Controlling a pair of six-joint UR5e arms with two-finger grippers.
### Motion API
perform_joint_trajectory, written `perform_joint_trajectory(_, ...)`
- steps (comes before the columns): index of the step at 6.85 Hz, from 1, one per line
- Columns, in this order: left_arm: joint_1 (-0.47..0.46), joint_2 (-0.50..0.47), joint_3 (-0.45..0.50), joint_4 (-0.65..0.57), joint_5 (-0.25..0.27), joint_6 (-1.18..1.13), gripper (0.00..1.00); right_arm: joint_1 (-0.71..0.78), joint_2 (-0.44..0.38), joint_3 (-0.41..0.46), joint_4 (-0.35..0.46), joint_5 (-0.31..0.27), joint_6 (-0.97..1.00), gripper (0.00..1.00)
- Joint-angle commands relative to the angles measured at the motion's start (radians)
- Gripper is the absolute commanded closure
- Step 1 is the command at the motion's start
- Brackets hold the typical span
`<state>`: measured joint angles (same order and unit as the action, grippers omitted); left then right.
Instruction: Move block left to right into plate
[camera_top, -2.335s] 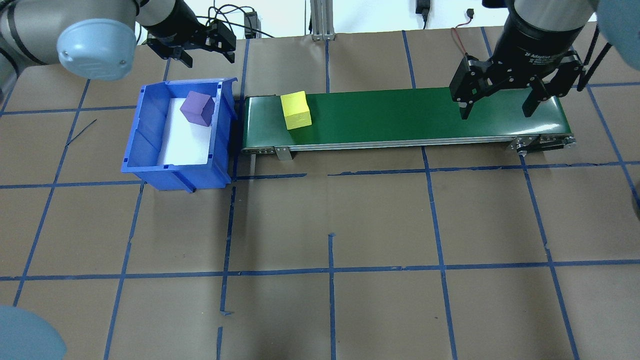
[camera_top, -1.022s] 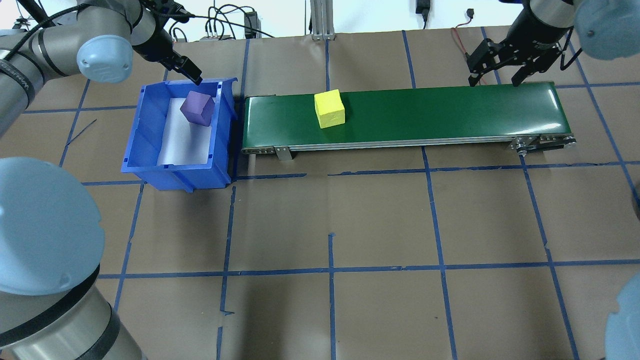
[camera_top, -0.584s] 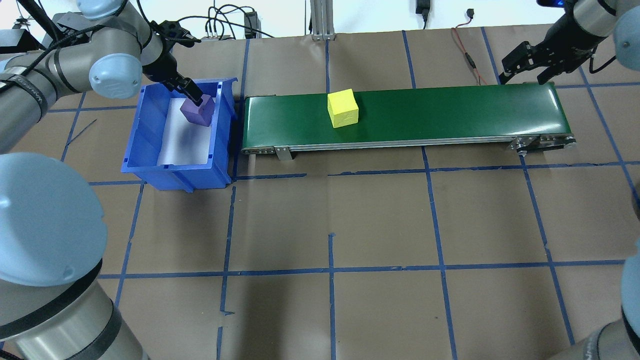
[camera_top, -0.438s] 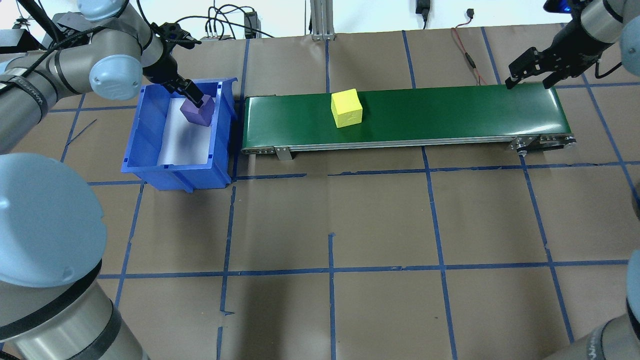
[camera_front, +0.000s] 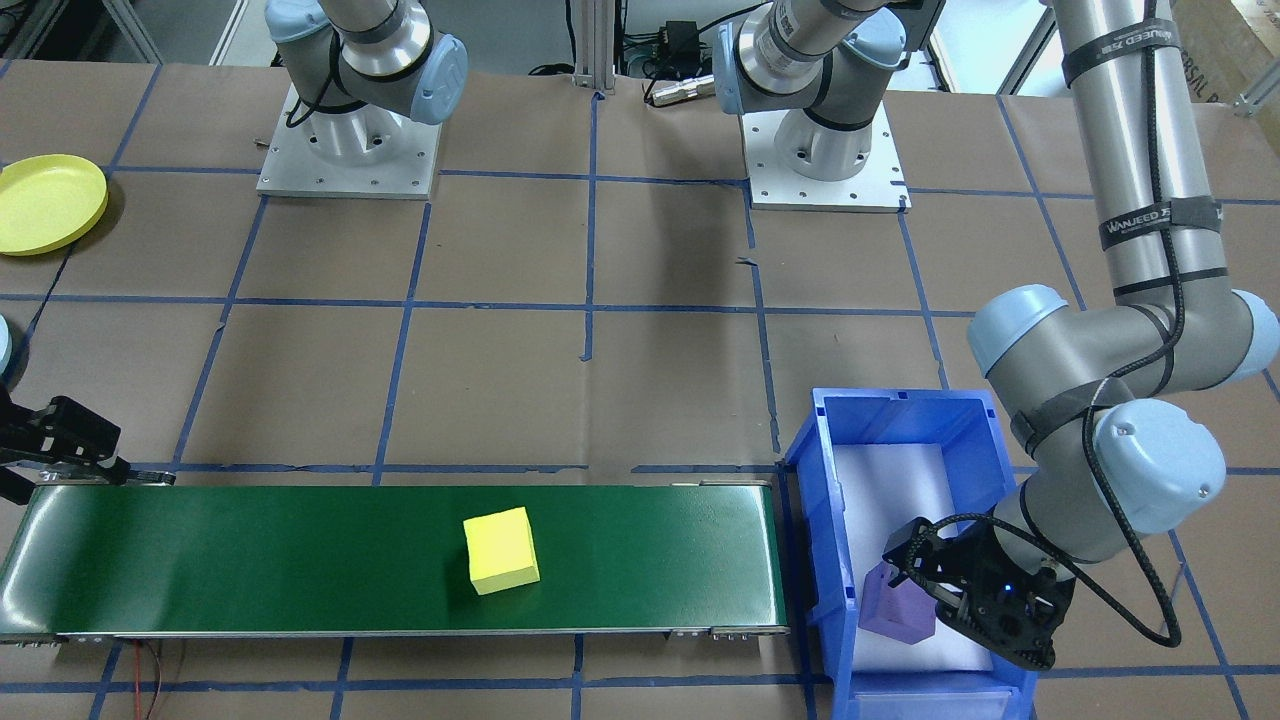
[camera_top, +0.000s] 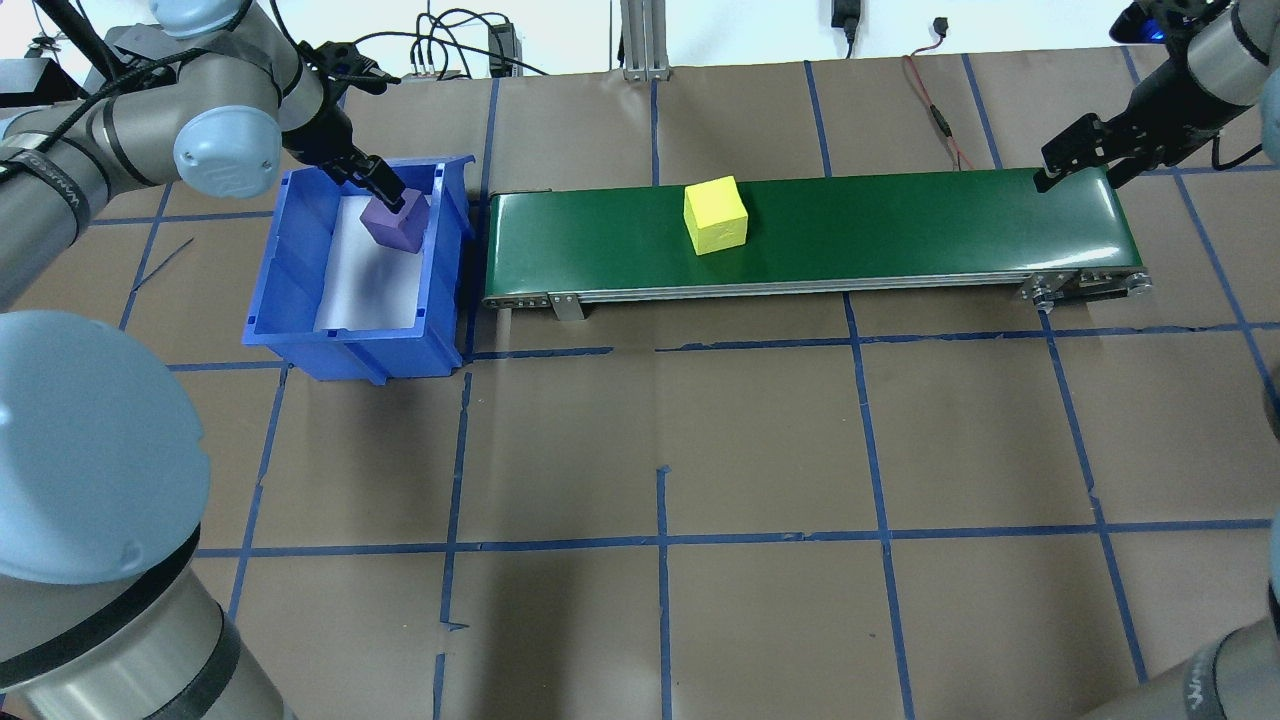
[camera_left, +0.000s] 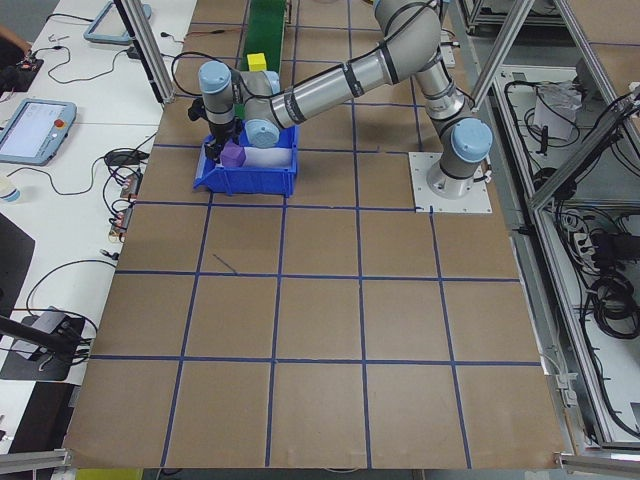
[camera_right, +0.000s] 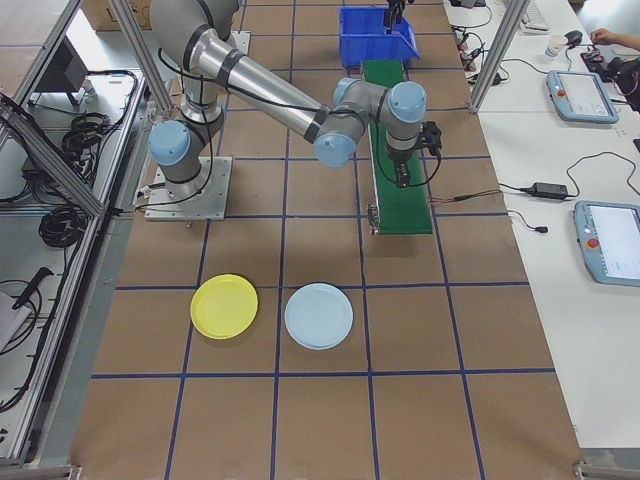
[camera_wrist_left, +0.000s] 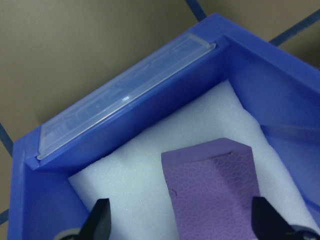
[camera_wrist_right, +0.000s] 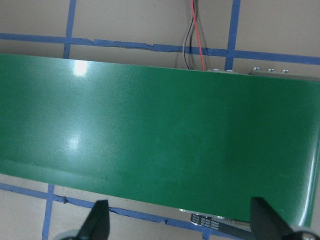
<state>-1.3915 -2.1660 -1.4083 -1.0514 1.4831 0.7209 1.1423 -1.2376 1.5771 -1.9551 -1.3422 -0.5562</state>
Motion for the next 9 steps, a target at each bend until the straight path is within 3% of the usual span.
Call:
perform_joint_trajectory(1, -0.001, 0.0, -0.021, -0.021, -0.007, -0.028, 0.02, -0.001, 0.0, 0.001, -0.007, -0.026, -0.023, 0.0)
perform_joint_trajectory(3, 0.0, 0.0, -0.043, -0.021, -0.036, -0.044, 0.02, -0.001, 0.027, -0.014, -0.005, -0.046, -0.059, 0.0)
perform_joint_trajectory(5, -0.001, 0.0, -0.044, -0.019, -0.037, -0.04, 0.02, -0.006, 0.026, -0.003, -0.018, -0.041, -0.192, 0.0)
perform_joint_trajectory(7, -0.001, 0.0, -0.035, -0.019, -0.037, -0.044, 0.02, -0.007, 0.027, 0.003, -0.03, -0.046, -0.202, 0.0)
perform_joint_trajectory(8, -0.001, 0.0, -0.043, -0.018, -0.037, -0.038, 0.06, -0.01, 0.027, 0.003, -0.03, -0.046, -0.202, 0.0)
perform_joint_trajectory(9, -0.001, -0.002, -0.044, -0.016, -0.037, -0.041, 0.23, -0.01, 0.027, 0.001, -0.045, -0.045, -0.202, 0.0)
